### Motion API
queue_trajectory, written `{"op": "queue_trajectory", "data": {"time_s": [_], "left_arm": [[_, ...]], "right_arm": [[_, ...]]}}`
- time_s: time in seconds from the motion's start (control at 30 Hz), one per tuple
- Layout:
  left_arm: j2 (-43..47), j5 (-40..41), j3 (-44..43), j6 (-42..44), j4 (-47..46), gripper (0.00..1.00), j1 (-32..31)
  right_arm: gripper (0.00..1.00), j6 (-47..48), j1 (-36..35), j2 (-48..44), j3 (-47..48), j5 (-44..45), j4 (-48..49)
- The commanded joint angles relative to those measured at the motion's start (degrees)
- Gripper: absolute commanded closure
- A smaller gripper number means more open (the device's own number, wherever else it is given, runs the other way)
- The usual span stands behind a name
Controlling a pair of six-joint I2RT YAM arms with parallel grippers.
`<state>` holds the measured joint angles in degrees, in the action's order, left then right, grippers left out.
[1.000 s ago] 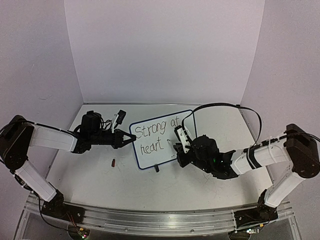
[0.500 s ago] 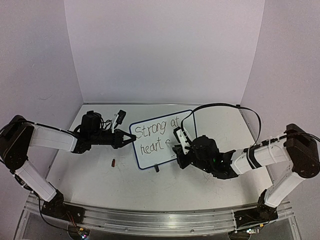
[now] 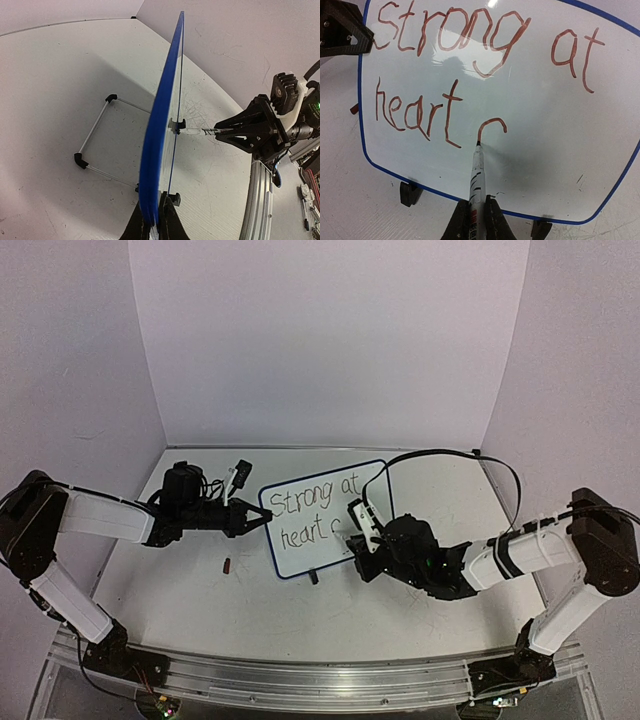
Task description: Write a sentence on the whiteboard
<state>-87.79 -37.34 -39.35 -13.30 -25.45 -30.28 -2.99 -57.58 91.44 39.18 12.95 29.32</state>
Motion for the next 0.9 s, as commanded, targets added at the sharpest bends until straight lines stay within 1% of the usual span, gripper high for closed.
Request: {"op": "queue_trajectory", "data": {"time_s": [0.0,0.4,0.87], "left_arm": [[-0.72,6.93,-1.25,3.72,3.92,1.0,0.84],[-0.46,6.89,-1.16,3.63,4.01,1.0,0.84],[-0.37,6.68,-0.91,3.72,4.01,1.0,0.84]], "right_arm": [[1.0,-0.91,0.21,-0.59,-0.83,1.26,-1.63],[1.0,-1.24,0.36,-1.86,-1.0,7.23,0.05],[1.0,-0.53,0.58,-0.45,0.7,8.57,3.21]]}}
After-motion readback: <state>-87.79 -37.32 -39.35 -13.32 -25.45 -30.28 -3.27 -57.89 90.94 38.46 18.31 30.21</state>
